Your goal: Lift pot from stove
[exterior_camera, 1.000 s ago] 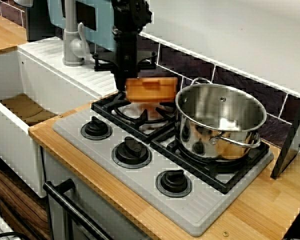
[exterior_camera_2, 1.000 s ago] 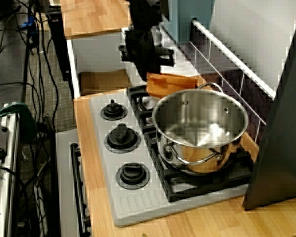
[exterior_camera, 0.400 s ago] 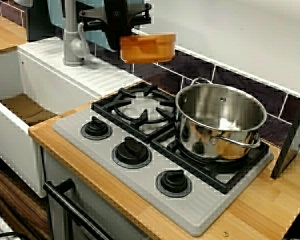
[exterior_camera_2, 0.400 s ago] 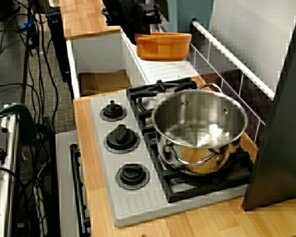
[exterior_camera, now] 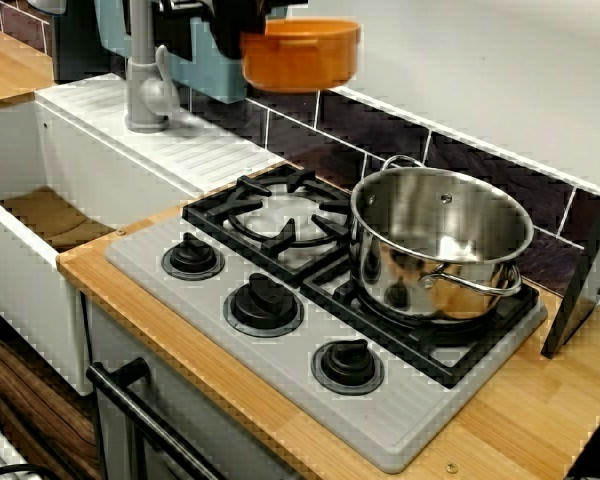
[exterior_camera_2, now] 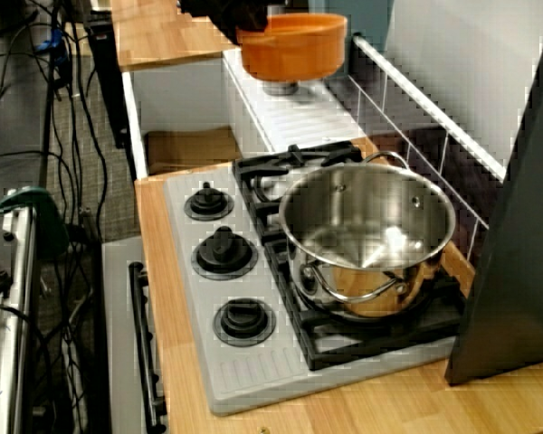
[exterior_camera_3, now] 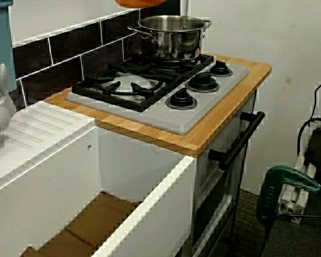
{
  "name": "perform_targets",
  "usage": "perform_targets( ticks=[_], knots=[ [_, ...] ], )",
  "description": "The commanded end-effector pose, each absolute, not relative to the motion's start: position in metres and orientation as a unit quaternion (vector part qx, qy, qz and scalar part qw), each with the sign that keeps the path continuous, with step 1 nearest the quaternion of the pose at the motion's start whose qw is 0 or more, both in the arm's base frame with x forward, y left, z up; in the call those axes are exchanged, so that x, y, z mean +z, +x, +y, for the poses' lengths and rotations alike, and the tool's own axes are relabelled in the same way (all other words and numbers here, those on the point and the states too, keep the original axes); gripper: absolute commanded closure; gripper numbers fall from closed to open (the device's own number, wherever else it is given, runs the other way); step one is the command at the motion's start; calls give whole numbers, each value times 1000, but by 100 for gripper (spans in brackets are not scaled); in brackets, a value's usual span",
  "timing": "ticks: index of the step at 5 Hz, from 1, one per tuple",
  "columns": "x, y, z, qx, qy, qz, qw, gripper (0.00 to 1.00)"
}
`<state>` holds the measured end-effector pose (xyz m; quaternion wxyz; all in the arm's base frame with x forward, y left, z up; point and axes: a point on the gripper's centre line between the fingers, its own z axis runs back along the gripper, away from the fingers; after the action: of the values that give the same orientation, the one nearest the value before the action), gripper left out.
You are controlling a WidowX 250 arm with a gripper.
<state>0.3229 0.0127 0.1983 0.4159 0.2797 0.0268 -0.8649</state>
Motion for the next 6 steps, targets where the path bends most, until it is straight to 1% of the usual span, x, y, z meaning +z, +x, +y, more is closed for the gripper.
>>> perform_targets(
  ticks=[1, 3, 4, 6],
  knots=[
    [248, 313, 5, -837, 345, 14, 425, 100],
    [266, 321, 13, -823, 362, 13, 437, 100],
    [271, 324, 18, -821, 365, 12, 439, 100],
    [270, 322, 25, -825, 363, 11, 433, 100]
  ],
)
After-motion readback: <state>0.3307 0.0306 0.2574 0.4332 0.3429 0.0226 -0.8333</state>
